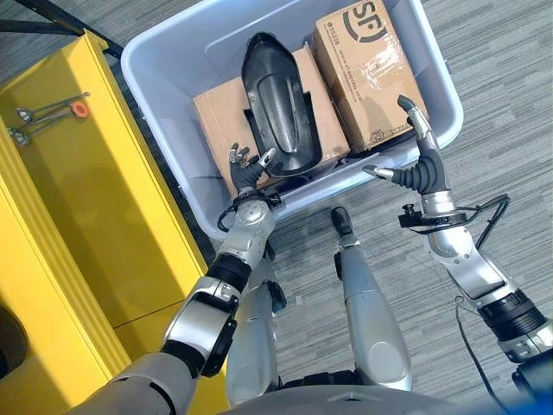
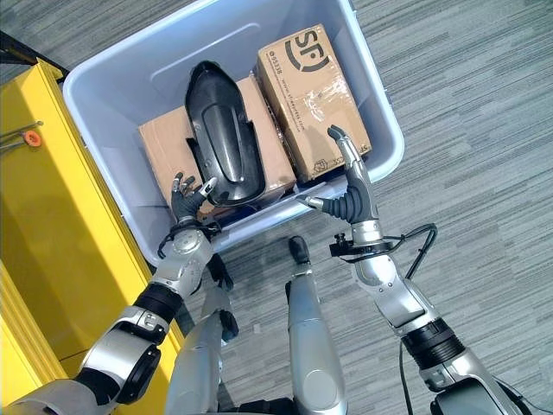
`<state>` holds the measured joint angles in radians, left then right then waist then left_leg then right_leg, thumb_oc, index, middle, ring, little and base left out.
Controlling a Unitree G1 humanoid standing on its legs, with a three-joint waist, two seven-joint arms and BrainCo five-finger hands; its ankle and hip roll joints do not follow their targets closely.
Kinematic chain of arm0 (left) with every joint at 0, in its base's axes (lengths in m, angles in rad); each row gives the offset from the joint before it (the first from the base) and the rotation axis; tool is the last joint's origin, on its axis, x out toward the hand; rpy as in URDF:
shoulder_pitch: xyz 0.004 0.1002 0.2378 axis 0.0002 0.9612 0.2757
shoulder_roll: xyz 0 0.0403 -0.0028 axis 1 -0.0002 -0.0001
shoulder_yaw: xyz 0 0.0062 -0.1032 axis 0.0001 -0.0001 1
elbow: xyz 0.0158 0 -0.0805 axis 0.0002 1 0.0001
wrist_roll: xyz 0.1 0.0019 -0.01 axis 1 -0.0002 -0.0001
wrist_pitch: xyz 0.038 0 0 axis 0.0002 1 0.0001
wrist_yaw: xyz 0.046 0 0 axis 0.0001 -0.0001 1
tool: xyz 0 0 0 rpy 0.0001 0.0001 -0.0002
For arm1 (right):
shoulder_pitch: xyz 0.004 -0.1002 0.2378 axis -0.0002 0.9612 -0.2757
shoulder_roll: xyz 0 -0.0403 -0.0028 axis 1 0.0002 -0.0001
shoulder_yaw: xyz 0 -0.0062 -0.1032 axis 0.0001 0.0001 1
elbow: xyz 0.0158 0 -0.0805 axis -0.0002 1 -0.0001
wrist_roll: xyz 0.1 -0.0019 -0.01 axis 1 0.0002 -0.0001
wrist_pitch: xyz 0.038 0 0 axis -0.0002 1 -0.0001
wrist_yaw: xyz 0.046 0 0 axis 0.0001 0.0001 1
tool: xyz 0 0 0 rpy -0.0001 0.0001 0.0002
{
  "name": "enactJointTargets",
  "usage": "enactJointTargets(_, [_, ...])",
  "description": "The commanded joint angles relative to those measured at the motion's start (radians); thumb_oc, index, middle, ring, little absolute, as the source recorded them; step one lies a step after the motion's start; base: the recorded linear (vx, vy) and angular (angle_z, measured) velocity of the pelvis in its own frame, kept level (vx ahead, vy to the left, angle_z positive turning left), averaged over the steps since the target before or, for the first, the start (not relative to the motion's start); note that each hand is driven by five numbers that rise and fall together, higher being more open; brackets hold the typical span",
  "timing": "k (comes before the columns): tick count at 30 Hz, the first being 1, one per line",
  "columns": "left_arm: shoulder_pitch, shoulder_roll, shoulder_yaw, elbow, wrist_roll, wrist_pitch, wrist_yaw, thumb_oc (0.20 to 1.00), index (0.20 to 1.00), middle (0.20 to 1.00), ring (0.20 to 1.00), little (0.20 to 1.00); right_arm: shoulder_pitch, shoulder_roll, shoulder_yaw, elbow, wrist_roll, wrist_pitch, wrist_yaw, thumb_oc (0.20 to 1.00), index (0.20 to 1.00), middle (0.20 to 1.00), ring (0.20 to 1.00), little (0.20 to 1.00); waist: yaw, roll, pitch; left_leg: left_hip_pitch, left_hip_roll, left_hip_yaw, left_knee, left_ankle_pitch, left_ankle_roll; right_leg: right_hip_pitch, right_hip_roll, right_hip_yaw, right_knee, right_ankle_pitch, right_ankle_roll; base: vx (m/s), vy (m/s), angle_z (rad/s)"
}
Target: Move parts from the plastic box to the shelf.
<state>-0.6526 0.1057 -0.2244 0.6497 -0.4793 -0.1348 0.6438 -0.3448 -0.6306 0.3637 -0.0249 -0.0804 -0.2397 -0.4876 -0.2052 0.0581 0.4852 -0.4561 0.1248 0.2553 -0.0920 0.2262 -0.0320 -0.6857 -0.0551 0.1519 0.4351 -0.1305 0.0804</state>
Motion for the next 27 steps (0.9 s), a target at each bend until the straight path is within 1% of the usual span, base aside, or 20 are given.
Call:
enactJointTargets(1, [-0.116, -0.021, 0.013, 0.1, 0.061, 0.013, 0.025, 1.0, 1.0, 1.0, 1.0, 1.0, -0.009, -0.011, -0.037, -0.07, 0.007, -0.043, -0.028, 1.0, 1.0, 1.0, 1.0, 1.0, -0.012, -0.024, 0.003, 0.244, 0.05, -0.048, 0.016, -0.143, -0.094, 0.1, -0.002, -0.047, -0.251, 0.231, 0.047, 0.0, 0.0, 0.0])
enactJointTargets(9, [-0.181, -0.076, -0.023, 0.207, 0.141, 0.062, 0.042, 1.0, 1.0, 1.0, 1.0, 1.0, -0.023, -0.015, -0.015, -0.071, 0.01, -0.049, -0.034, 1.0, 1.0, 1.0, 1.0, 1.0, -0.026, -0.015, 0.007, 0.246, 0.048, -0.038, 0.015, -0.143, -0.094, 0.086, 0.004, -0.036, -0.245, 0.231, 0.048, 0.0, 0.0, 0.0])
enactJointTargets(12, [-0.203, -0.085, -0.005, 0.267, 0.132, 0.068, 0.057, 1.0, 1.0, 1.0, 1.0, 1.0, -0.024, -0.015, -0.008, -0.073, 0.012, -0.053, -0.04, 1.0, 1.0, 1.0, 1.0, 1.0, -0.034, -0.015, 0.008, 0.246, 0.049, -0.032, 0.015, -0.144, -0.095, 0.078, 0.008, -0.029, -0.245, 0.233, 0.048, 0.0, -0.002, -0.02])
enactJointTargets(16, [-0.223, -0.082, 0.027, 0.315, 0.097, 0.064, 0.068, 1.0, 1.0, 1.0, 1.0, 1.0, -0.023, -0.021, -0.003, -0.077, 0.014, -0.056, -0.046, 1.0, 1.0, 1.0, 1.0, 1.0, -0.038, -0.013, 0.015, 0.245, 0.051, -0.024, 0.014, -0.144, -0.097, 0.068, 0.016, -0.021, -0.242, 0.234, 0.049, 0.0, -0.005, -0.08])
enactJointTargets(22, [-0.247, -0.073, 0.049, 0.334, 0.081, 0.062, 0.087, 1.0, 1.0, 1.0, 1.0, 1.0, -0.021, -0.028, 0.001, -0.082, 0.017, -0.061, -0.048, 1.0, 1.0, 1.0, 1.0, 1.0, -0.043, -0.008, 0.021, 0.244, 0.055, -0.018, 0.013, -0.144, -0.099, 0.054, 0.024, -0.018, -0.237, 0.233, 0.048, 0.01, -0.002, -0.02])
enactJointTargets(27, [-0.272, -0.062, 0.084, 0.338, 0.019, 0.042, 0.091, 1.0, 1.0, 1.0, 1.0, 1.0, -0.013, -0.031, -0.001, -0.091, 0.017, -0.064, -0.054, 1.0, 1.0, 1.0, 1.0, 1.0, -0.043, -0.006, 0.024, 0.238, 0.056, -0.013, 0.012, -0.144, -0.1, 0.04, 0.027, -0.016, -0.234, 0.232, 0.048, 0.01, -0.005, -0.03])
